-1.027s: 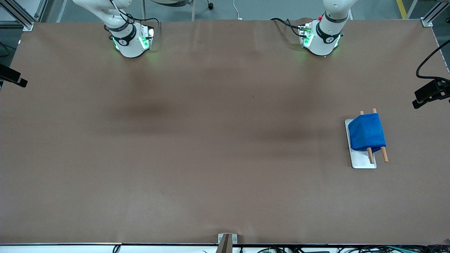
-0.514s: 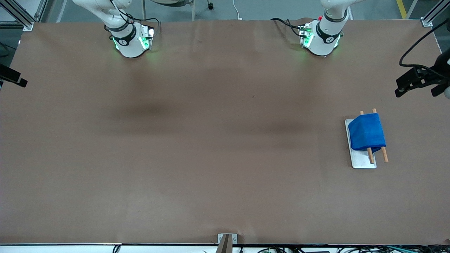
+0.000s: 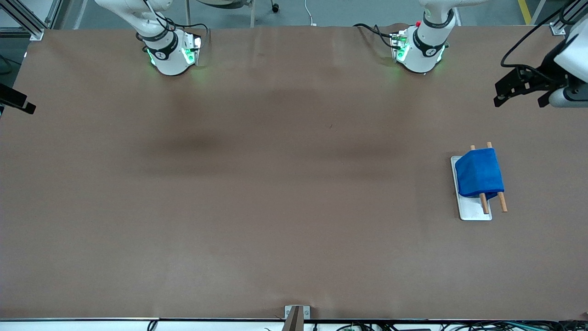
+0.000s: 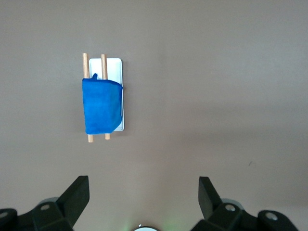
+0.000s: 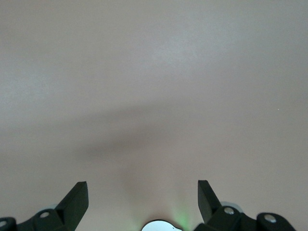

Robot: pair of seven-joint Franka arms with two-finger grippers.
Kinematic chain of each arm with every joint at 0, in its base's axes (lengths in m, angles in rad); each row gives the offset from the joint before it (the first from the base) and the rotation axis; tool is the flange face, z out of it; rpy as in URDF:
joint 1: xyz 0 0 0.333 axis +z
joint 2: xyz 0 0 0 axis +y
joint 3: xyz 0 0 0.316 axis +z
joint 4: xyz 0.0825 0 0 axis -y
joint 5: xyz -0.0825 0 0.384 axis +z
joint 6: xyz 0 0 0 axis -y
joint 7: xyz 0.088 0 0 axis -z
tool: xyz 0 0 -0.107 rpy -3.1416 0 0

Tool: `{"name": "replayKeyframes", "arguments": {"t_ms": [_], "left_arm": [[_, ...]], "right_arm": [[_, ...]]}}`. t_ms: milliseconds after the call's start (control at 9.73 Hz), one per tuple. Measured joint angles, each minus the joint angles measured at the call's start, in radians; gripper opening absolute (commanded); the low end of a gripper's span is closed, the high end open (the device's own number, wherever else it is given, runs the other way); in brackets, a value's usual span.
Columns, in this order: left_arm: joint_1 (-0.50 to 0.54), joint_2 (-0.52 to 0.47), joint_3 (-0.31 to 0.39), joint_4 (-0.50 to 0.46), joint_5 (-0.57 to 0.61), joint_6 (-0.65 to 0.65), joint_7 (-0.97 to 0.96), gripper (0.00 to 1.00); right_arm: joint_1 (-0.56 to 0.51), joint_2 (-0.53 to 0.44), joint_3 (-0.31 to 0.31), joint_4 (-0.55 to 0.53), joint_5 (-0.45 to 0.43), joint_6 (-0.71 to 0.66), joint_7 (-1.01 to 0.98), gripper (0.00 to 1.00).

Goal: Right arm passes towel to left arm to hang

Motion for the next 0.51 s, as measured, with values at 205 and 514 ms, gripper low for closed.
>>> {"name": "replayKeyframes", "arguments": {"t_ms": [205, 514], "left_arm": [[-0.011, -0.04, 0.0, -0.042, 0.001, 0.011, 0.0, 1.0], [-0.01, -0.045, 0.005, -0.044, 0.01, 0.011, 0.0, 1.0]], "right_arm": [[0.0, 0.0, 0.0, 0.0, 0.0, -0.003, 0.0, 1.0], [0.0, 0.001, 0.0, 0.0, 0.0, -0.004, 0.0, 1.0]]}}
